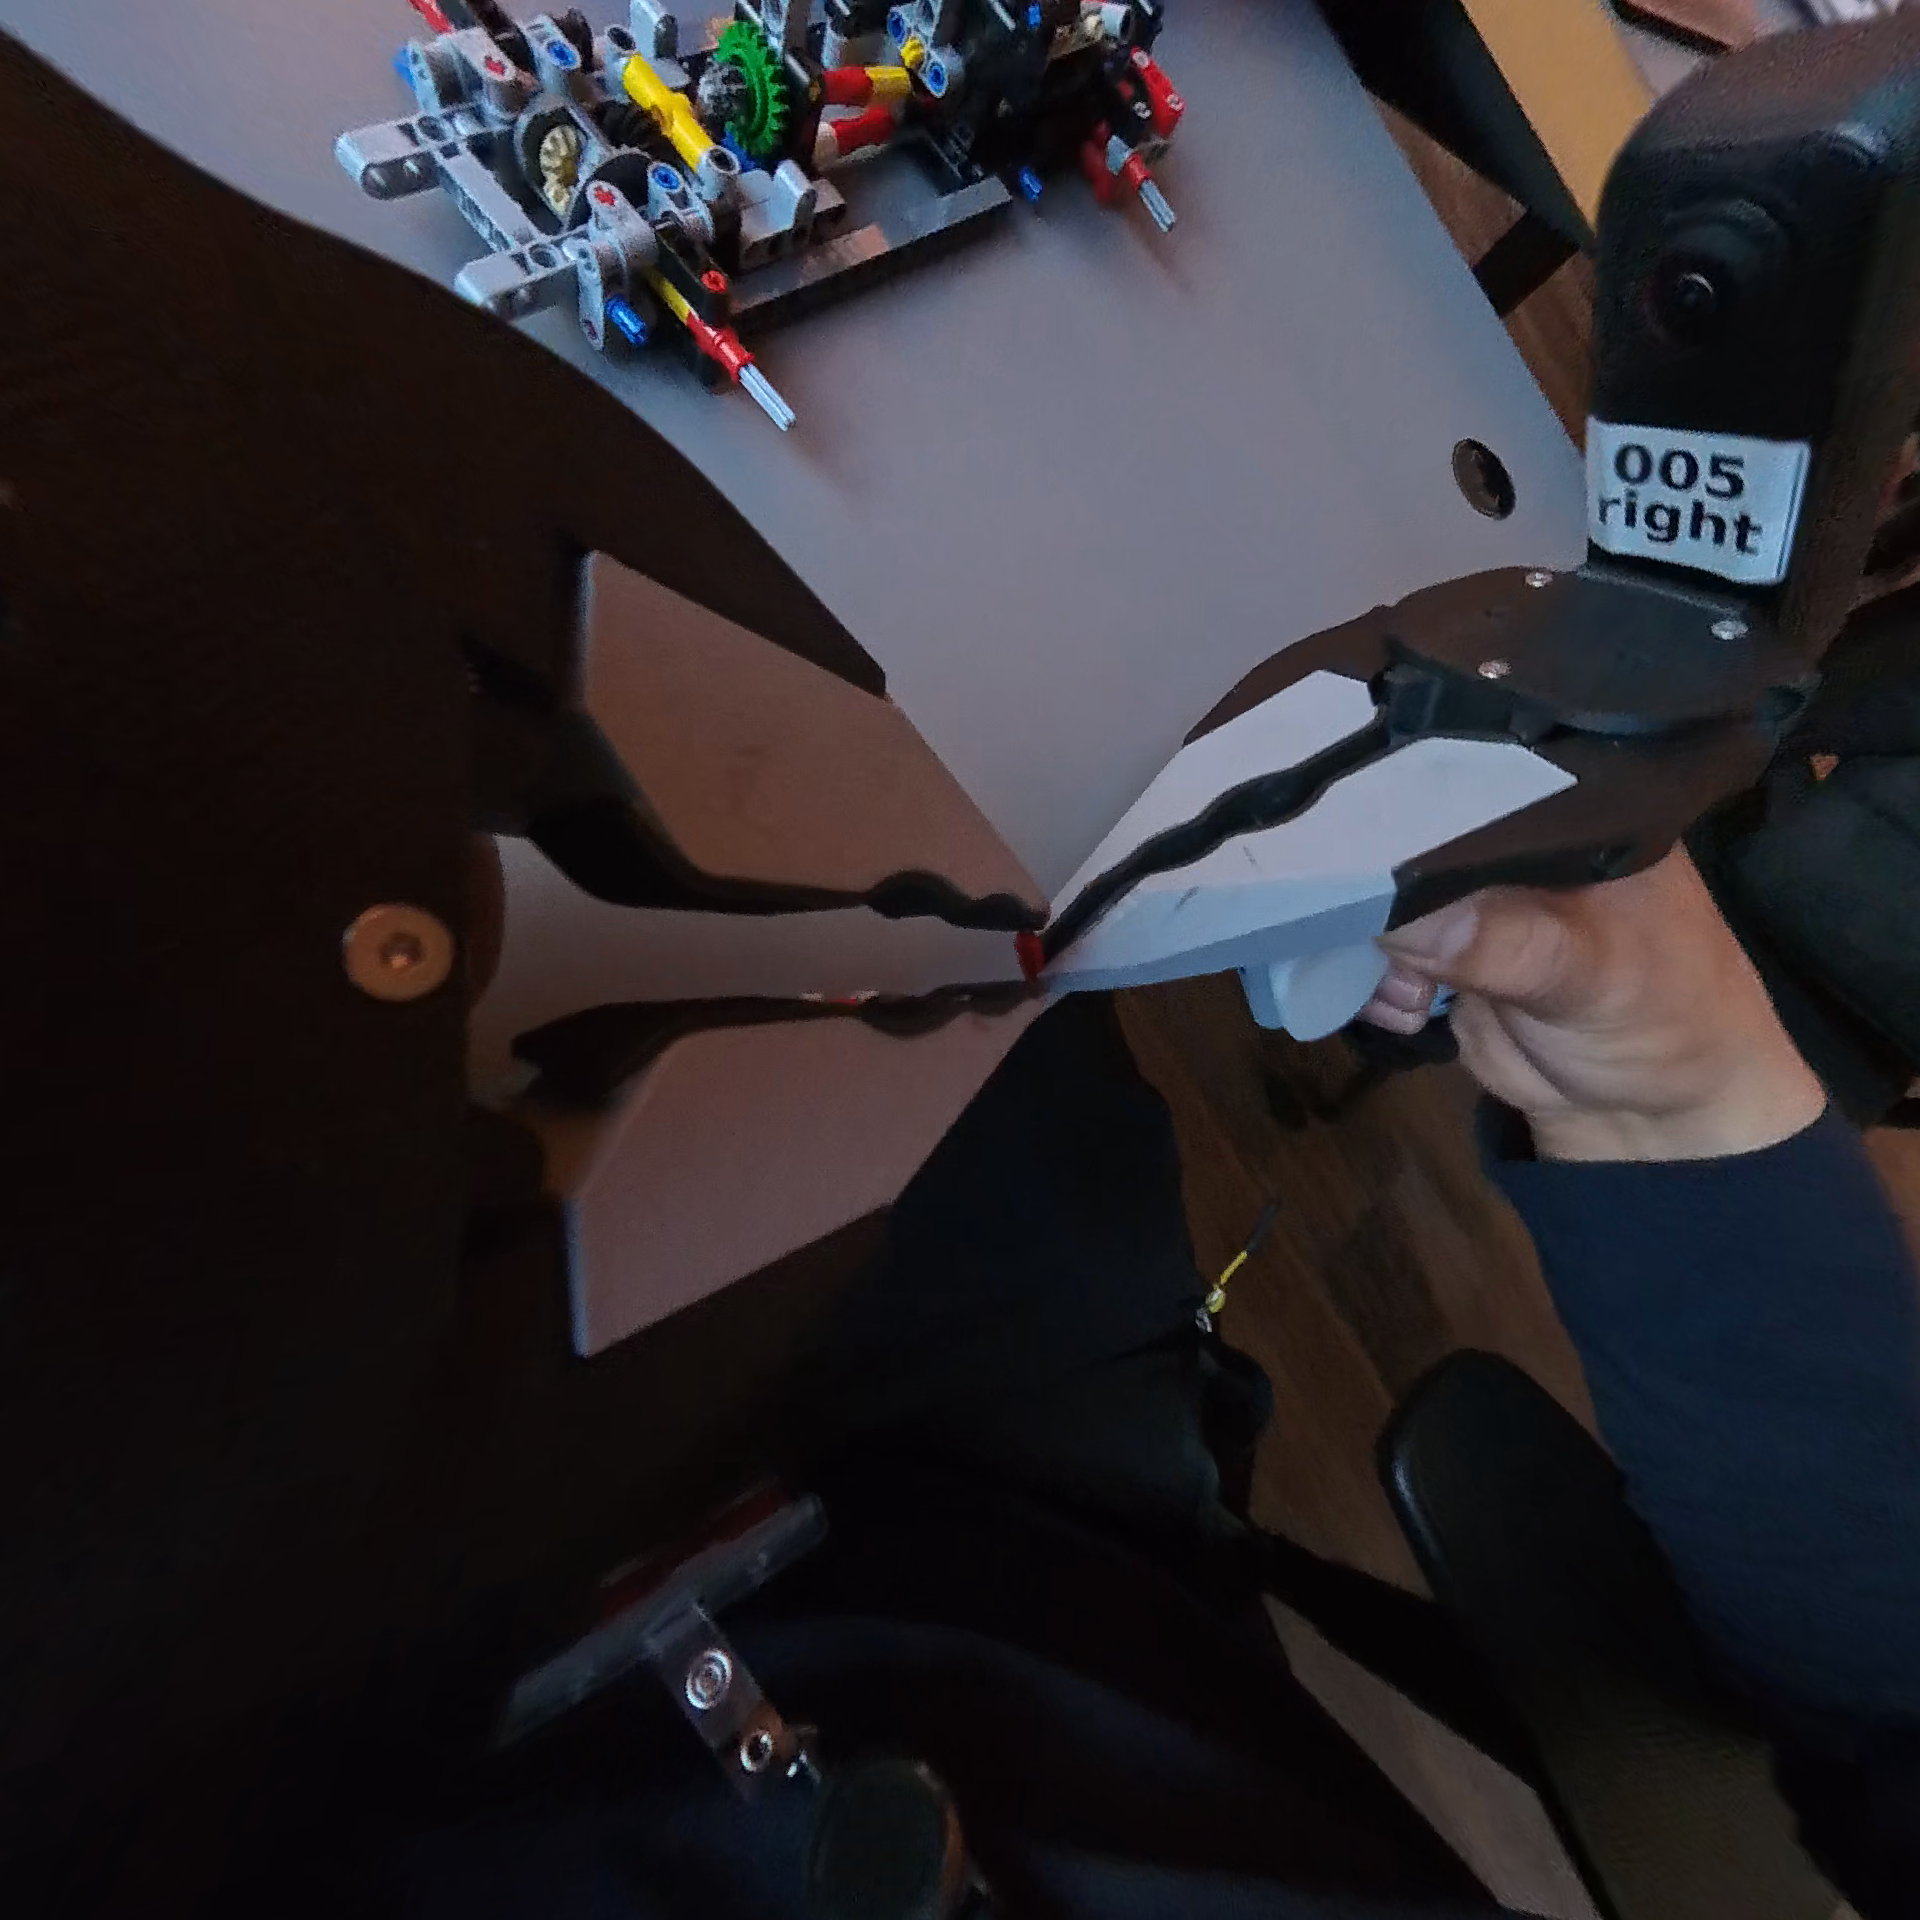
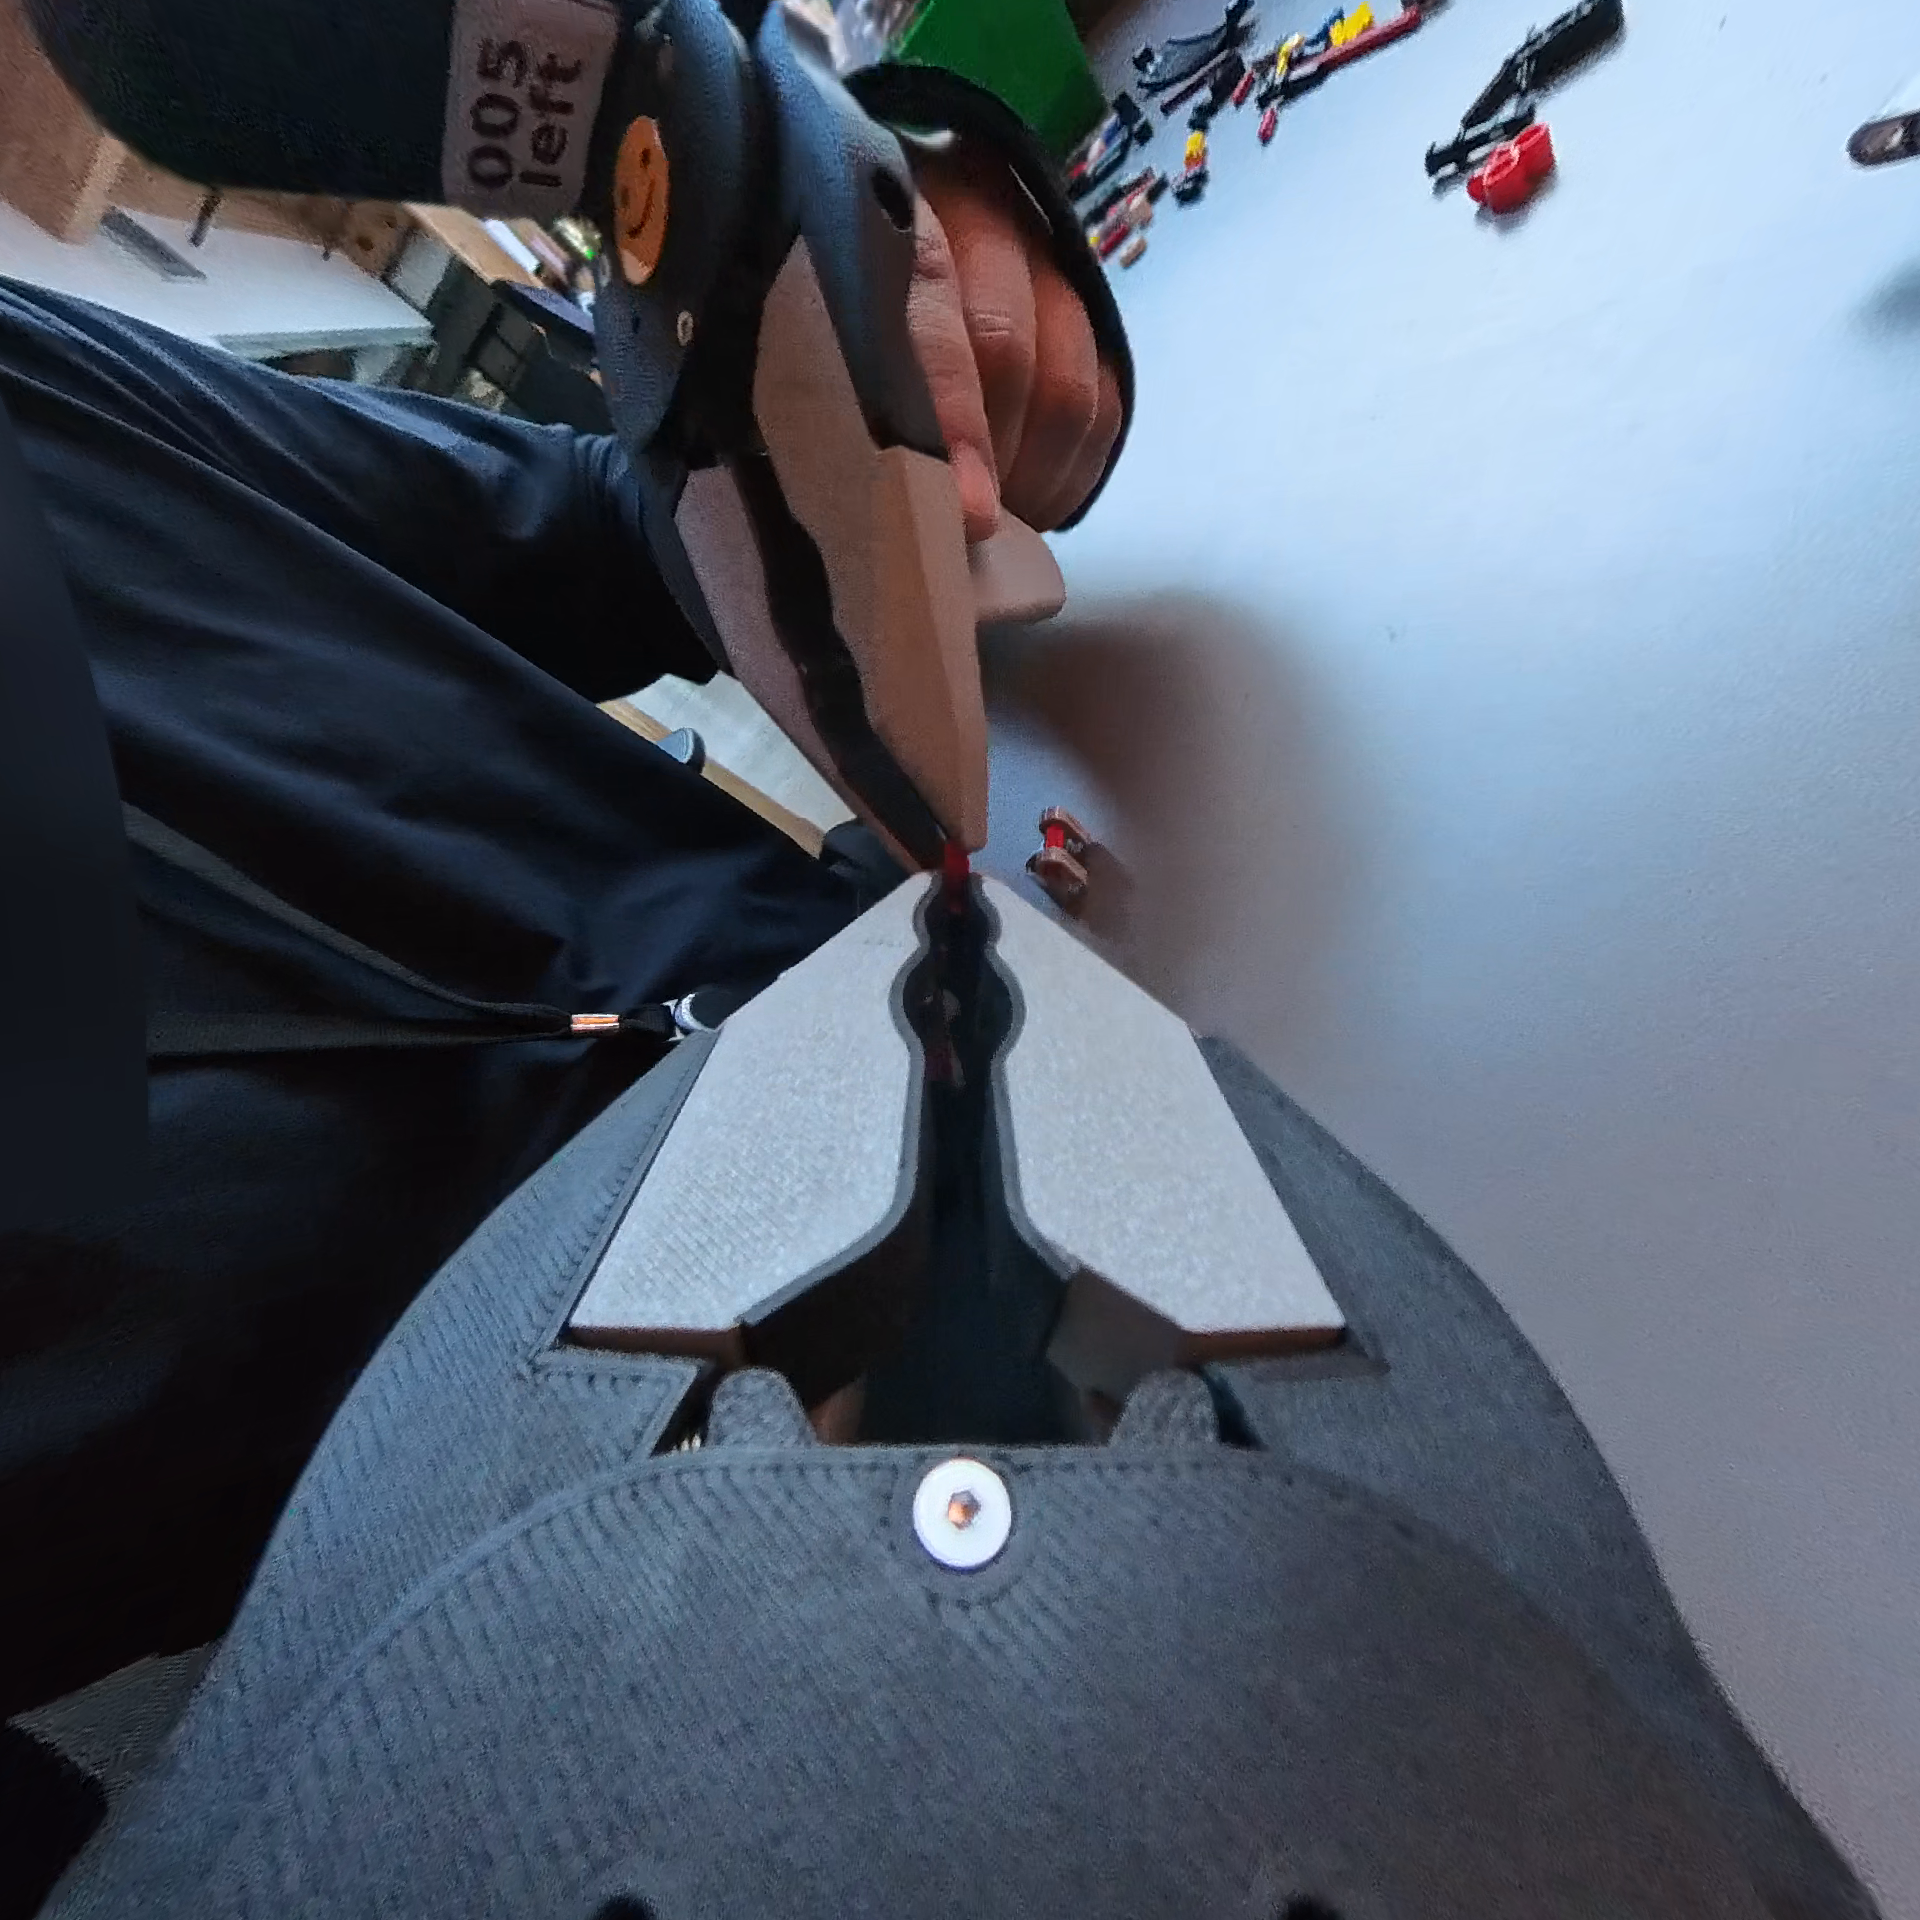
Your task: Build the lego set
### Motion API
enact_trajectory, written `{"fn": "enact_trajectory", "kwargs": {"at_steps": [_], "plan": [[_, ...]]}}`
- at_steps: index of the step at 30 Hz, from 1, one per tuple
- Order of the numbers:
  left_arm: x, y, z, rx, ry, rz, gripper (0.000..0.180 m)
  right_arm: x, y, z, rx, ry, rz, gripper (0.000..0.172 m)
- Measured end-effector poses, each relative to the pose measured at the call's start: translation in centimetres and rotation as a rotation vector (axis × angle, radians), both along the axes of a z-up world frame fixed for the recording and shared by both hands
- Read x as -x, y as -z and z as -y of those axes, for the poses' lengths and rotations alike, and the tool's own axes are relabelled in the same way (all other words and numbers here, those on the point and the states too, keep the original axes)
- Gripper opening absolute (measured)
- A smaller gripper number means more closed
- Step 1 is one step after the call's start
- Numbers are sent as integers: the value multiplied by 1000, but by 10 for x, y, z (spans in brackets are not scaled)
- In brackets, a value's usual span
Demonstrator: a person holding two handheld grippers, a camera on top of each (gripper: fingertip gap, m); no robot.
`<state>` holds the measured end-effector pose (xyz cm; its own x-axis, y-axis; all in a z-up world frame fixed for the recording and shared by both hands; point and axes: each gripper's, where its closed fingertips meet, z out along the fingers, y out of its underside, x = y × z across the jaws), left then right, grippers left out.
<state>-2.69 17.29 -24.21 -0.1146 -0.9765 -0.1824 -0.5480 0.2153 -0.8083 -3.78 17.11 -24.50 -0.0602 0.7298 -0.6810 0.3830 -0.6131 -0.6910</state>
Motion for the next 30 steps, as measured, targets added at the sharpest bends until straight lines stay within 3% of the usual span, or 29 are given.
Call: {"fn": "enact_trajectory", "kwargs": {"at_steps": [10,16,30], "plan": [[-2,3,1,-136,69,-40,4,-2,2,3,114,-28,-19,0],[-3,-8,-8,-256,-7,53,2,-6,-9,-9,123,40,-90,0],[0,-9,-12,-257,-63,97,1,-5,-7,-16,17,90,-60,6]]}}
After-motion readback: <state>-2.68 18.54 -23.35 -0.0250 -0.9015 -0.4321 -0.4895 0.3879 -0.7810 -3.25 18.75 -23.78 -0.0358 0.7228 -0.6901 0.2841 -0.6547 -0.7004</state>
